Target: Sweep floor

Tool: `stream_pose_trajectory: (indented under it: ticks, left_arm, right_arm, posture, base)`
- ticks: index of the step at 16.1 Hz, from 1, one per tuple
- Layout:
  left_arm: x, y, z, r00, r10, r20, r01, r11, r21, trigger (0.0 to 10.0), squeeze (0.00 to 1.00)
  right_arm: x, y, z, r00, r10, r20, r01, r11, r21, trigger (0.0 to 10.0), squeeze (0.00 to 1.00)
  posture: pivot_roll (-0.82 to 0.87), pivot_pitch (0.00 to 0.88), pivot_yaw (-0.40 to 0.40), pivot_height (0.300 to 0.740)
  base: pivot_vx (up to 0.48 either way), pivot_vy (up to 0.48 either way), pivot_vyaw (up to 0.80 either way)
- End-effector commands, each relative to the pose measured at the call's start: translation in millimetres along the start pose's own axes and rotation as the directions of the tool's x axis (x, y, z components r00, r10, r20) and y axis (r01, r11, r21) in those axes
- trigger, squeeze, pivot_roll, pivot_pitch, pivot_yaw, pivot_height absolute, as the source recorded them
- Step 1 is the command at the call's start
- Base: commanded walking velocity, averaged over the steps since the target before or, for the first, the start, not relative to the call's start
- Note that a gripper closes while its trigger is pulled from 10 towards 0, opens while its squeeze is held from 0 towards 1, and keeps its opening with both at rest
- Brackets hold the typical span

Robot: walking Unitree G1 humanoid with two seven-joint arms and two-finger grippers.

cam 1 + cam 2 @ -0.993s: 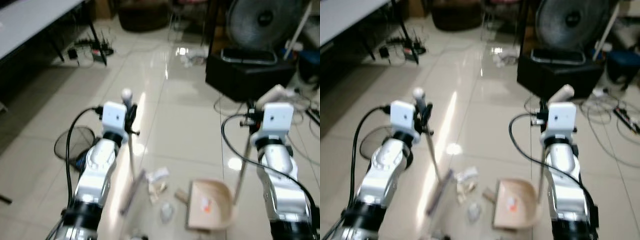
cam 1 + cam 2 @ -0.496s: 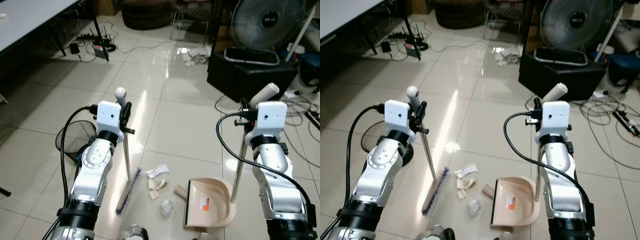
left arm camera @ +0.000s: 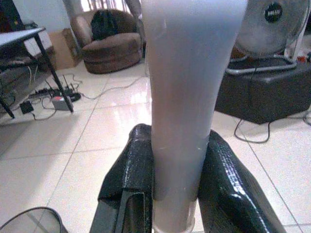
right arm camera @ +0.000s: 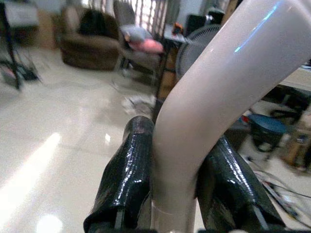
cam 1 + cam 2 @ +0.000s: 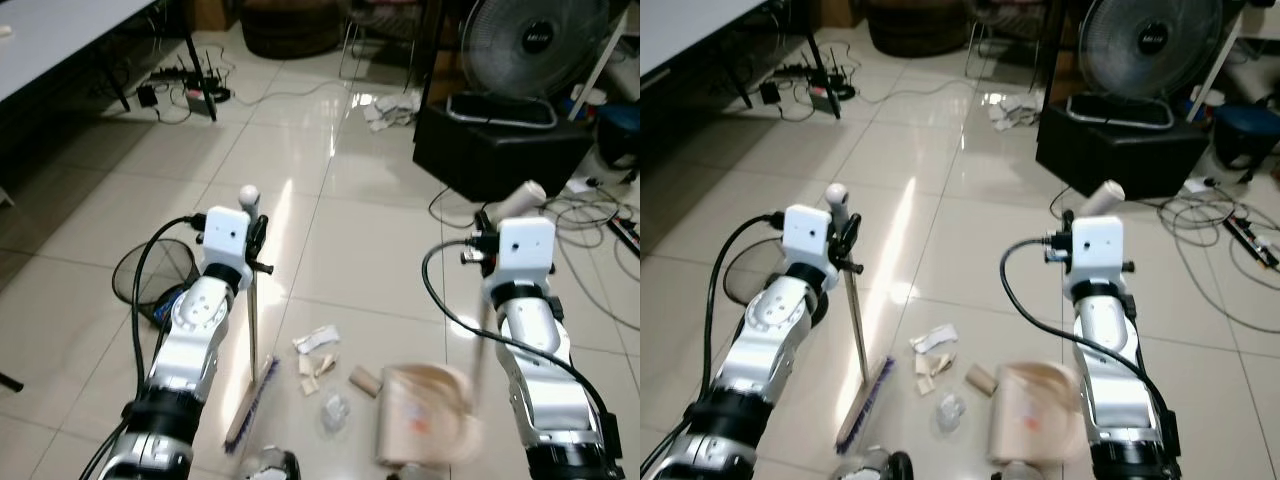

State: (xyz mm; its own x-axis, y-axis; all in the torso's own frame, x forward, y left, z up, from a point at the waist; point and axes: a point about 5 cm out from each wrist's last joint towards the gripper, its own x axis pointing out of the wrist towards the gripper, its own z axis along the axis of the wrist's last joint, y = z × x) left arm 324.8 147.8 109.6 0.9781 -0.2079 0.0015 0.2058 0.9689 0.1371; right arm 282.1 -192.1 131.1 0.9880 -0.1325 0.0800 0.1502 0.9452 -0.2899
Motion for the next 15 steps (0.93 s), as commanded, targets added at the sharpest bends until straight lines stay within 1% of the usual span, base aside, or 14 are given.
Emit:
stream_pose_trajectory:
  ticks: [1,2,4,6,7,9,10,11,13,14,15]
  left_arm:
    - [6.0,0.1,7,0.999,-0.008,0.031,0.007,1.000,0.017,10.0,0.00]
    - [10.4,-4.8,6,0.999,-0.017,0.035,0.017,1.000,0.014,10.0,0.00]
    - [14.8,-9.9,6,0.999,-0.018,0.041,0.018,1.000,0.003,10.0,0.00]
    - [19.0,-12.7,4,0.999,0.007,0.052,-0.006,1.000,-0.014,10.0,0.00]
    - [19.8,-12.4,2,0.998,0.019,0.054,-0.017,1.000,-0.025,10.0,0.00]
    - [21.5,-10.0,-3,0.997,0.060,0.040,-0.057,0.997,-0.055,10.0,0.00]
    - [22.4,-9.8,-4,0.997,0.069,0.040,-0.066,0.996,-0.053,10.0,0.00]
    - [22.3,-9.4,-4,0.996,0.075,0.051,-0.073,0.996,-0.047,10.0,0.00]
    - [18.4,-4.4,-4,0.989,0.123,0.076,-0.118,0.991,-0.067,10.0,0.00]
    - [16.4,-1.9,-4,0.986,0.140,0.095,-0.135,0.989,-0.060,10.0,0.00]
    - [16.4,-0.9,-2,0.982,0.153,0.108,-0.145,0.987,-0.075,10.0,0.00]
  right_arm:
    - [-0.3,-5.0,1,0.999,-0.032,0.034,0.034,0.997,-0.071,10.0,0.00]
    - [0.7,-10.2,-2,0.996,-0.075,0.040,0.078,0.993,-0.085,10.0,0.00]
    - [3.9,-13.4,-5,0.994,-0.097,0.048,0.101,0.991,-0.083,10.0,0.00]
    - [10.4,-12.4,-8,0.992,-0.103,0.069,0.109,0.990,-0.094,10.0,0.00]
    - [12.2,-10.9,-7,0.991,-0.098,0.087,0.107,0.989,-0.105,10.0,0.00]
    - [19.3,-2.6,-7,0.990,-0.057,0.132,0.076,0.986,-0.150,10.0,0.00]
    - [22.4,0.1,-7,0.989,-0.043,0.144,0.067,0.985,-0.161,10.0,0.00]
    - [24.9,3.4,-6,0.986,-0.038,0.160,0.063,0.985,-0.160,10.0,0.00]
    - [25.0,11.7,-1,0.974,-0.027,0.226,0.061,0.988,-0.144,10.0,0.00]
    - [24.5,17.8,1,0.963,-0.024,0.267,0.060,0.990,-0.130,10.0,0.00]
    - [25.5,22.3,3,0.955,-0.024,0.295,0.059,0.992,-0.112,10.0,0.00]
  posture:
    - [-0.03,0.143,0.092,0.740]
    - [-0.04,0.156,0.095,0.740]
    - [-0.04,0.177,0.093,0.740]
    - [-0.04,0.221,0.100,0.740]
    - [-0.04,0.229,0.102,0.740]
    - [-0.03,0.264,0.103,0.740]
    - [-0.03,0.270,0.101,0.740]
    - [-0.01,0.289,0.094,0.740]
    - [0.02,0.315,0.086,0.740]
    - [0.04,0.327,0.092,0.740]
    - [0.04,0.333,0.097,0.740]
  base:
    - [0.000,0.000,0.00]
    - [0.000,0.000,0.00]
    - [0.000,0.000,0.00]
    - [0.000,0.000,0.00]
    - [0.000,0.000,0.00]
    - [0.000,0.000,0.00]
    - [0.000,0.000,0.00]
    - [0.000,0.000,0.00]
    - [0.000,0.000,0.00]
    - [0.000,0.000,0.00]
    - [0.000,0.000,0.00]
